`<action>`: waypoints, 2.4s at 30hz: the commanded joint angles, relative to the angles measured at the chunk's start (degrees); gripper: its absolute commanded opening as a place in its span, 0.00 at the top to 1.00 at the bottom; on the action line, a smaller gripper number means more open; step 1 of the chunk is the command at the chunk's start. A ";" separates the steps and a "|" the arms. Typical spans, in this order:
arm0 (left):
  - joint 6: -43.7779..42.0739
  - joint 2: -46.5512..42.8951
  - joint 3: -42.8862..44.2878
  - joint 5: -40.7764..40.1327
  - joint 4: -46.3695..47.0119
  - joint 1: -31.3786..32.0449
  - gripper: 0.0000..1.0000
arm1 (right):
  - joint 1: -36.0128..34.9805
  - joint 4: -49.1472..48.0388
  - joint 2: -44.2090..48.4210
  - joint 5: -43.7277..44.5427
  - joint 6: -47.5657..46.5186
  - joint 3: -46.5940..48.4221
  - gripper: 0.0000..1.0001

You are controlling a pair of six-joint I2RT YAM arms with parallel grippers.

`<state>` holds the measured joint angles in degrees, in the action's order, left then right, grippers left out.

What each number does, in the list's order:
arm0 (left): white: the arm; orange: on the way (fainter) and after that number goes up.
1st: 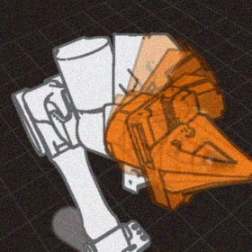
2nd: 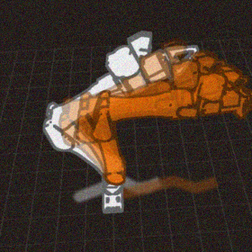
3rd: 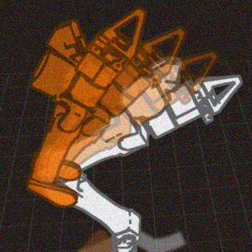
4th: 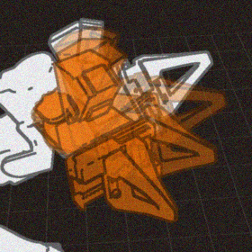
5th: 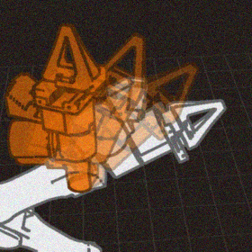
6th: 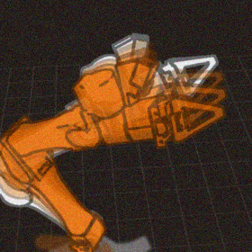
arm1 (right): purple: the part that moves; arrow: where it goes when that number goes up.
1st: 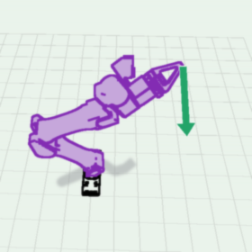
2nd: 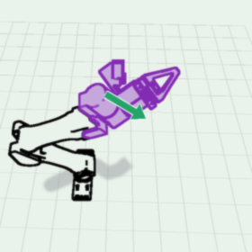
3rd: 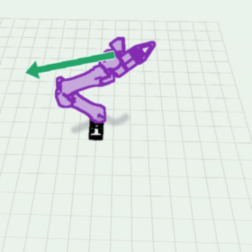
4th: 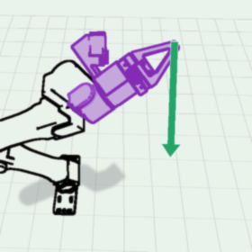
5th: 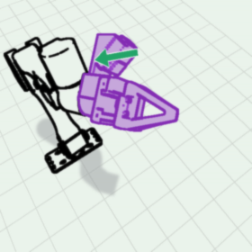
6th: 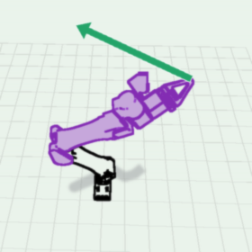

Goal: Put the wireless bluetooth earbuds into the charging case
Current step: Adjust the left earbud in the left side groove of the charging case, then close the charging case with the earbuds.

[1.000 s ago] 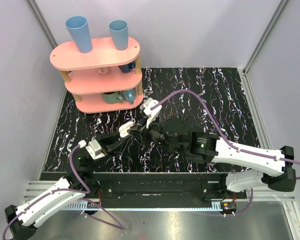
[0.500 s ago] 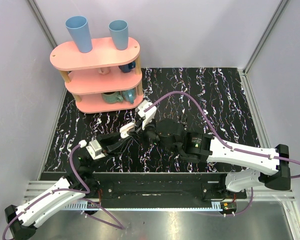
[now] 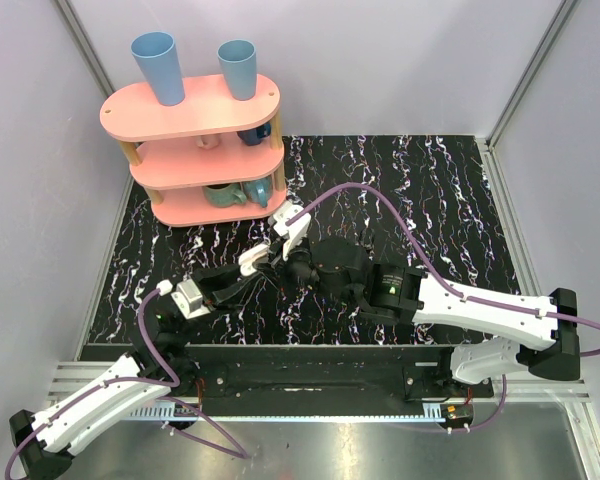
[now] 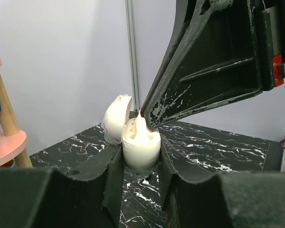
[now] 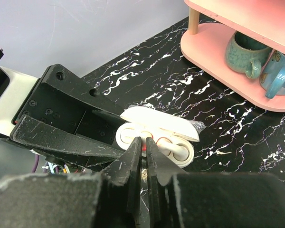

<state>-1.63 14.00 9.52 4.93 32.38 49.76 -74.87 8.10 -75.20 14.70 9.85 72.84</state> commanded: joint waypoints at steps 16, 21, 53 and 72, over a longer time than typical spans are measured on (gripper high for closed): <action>-0.04 -0.29 1.20 -1.67 3.13 0.08 1.00 | -0.19 -3.53 -0.22 -8.11 -1.06 -0.50 0.87; -0.13 -2.48 -1.34 -4.84 4.36 0.08 1.00 | -0.10 -5.19 2.86 -7.93 -0.62 -1.03 0.84; 0.31 -3.19 3.40 0.87 -5.66 0.08 1.00 | 8.25 -4.84 1.99 -7.48 7.29 3.63 0.61; 1.28 -1.96 4.19 5.71 -6.36 0.08 1.00 | 8.51 -4.41 -3.55 -9.95 11.95 5.74 0.56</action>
<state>-1.30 12.12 11.03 8.45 25.08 49.78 -66.70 4.40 -78.19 6.07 20.34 75.75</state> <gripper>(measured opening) 0.337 0.434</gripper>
